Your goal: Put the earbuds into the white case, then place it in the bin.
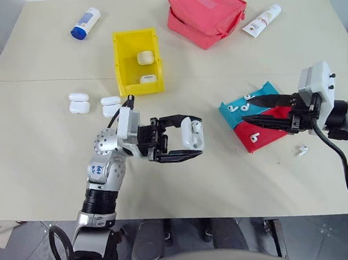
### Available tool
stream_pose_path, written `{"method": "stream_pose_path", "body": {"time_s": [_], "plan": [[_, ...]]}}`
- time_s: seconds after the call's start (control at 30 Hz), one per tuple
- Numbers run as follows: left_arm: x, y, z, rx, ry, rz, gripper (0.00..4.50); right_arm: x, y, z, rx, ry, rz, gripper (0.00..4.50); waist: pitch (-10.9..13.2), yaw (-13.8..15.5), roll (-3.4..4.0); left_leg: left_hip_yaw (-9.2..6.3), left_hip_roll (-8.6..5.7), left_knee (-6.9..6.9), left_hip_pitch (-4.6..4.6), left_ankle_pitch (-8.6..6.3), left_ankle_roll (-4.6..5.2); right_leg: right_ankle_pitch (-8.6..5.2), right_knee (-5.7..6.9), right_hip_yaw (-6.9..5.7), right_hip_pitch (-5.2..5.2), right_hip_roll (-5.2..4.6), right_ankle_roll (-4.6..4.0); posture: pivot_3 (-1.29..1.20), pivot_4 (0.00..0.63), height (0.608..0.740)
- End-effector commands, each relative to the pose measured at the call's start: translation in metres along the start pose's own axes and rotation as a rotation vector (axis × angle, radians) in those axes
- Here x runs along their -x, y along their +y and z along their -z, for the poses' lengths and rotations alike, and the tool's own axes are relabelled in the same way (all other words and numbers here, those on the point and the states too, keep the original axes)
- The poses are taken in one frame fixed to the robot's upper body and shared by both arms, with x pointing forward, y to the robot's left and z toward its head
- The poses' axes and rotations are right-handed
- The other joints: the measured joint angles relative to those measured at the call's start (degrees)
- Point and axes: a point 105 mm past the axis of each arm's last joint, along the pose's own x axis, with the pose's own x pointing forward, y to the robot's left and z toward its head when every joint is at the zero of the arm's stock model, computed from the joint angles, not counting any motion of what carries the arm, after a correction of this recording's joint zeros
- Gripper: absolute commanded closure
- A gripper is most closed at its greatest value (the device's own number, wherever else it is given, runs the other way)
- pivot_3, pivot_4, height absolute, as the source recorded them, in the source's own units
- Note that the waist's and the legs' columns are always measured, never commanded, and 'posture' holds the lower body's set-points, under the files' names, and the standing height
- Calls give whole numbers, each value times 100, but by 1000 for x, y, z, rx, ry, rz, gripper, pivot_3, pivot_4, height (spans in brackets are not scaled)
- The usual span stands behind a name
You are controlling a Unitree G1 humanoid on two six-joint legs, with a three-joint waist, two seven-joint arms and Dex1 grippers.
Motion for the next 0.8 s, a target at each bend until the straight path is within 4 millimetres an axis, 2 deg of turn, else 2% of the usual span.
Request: {"method": "stream_pose_path", "body": {"time_s": [0.03, 0.37, 0.67, 0.8], "plan": [[2, -7, -15, -29, -80, 26, 1692, 9, 3, -8, 4, -21, 50, 2376, 0, 20, 0, 0, 0, 0, 0, 0, 0, 0, -1, 0, 0, -1, 0, 0, 150, 740], [17, -17, -22, -19, -123, 42, 1692, 37, 12, 17, -103, 47, 181, 2376, 0, 13, 0, -8, -4, 1, 1, -2, 3, 0, -4, -2, 9, 0, 0, 0, 150, 740], [20, -15, -17, -2, -69, 40, 1692, 88, 11, 52, -186, 187, 347, 2376, 0, 24, 0, -8, -7, 1, 6, -2, 3, 0, -9, 0, 20, 1, 0, 0, 150, 740], [18, -10, -13, 9, -47, 22, 1692, 99, 16, 61, -196, 238, 373, 2376, 0, 22, 0, -8, -5, 0, 10, -2, 3, 0, -10, 0, 23, 4, 0, 0, 150, 740]]}}
